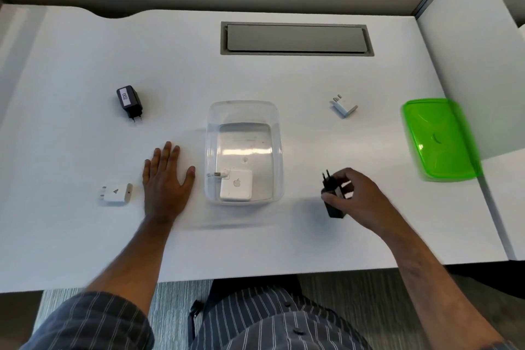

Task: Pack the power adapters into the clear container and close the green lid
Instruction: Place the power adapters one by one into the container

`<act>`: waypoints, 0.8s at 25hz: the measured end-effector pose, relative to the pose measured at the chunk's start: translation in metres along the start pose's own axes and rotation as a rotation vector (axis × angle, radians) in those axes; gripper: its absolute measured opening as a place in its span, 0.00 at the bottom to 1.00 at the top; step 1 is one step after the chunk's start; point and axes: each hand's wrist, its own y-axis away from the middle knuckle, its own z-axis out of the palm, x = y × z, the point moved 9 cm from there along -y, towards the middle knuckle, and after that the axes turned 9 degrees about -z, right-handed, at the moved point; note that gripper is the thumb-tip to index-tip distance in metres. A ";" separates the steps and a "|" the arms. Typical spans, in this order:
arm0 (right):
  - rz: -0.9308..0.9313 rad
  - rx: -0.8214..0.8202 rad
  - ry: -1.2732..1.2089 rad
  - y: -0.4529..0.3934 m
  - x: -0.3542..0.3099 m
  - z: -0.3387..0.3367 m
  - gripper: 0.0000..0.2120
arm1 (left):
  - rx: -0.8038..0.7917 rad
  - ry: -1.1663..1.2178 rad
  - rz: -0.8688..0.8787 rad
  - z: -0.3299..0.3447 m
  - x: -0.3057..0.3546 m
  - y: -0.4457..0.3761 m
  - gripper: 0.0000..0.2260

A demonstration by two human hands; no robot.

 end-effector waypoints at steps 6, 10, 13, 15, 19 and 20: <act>-0.235 0.099 -0.097 -0.031 -0.113 0.008 0.20 | -0.003 0.009 -0.002 -0.001 0.002 0.002 0.31; -0.337 0.033 -0.063 -0.054 -0.161 0.031 0.23 | -0.011 0.004 -0.006 -0.001 0.001 0.001 0.31; -0.372 -0.070 0.123 -0.070 -0.172 0.061 0.25 | -0.016 0.004 -0.011 0.000 0.001 0.001 0.31; -0.358 -0.148 0.291 -0.079 -0.167 0.084 0.22 | -0.019 0.008 -0.013 0.000 0.001 0.001 0.31; -0.333 -0.272 0.551 -0.091 -0.152 0.122 0.21 | -0.023 0.004 -0.018 -0.001 0.001 0.001 0.31; -0.350 -0.286 0.601 -0.091 -0.150 0.128 0.21 | -0.023 0.006 -0.019 -0.001 0.001 0.001 0.31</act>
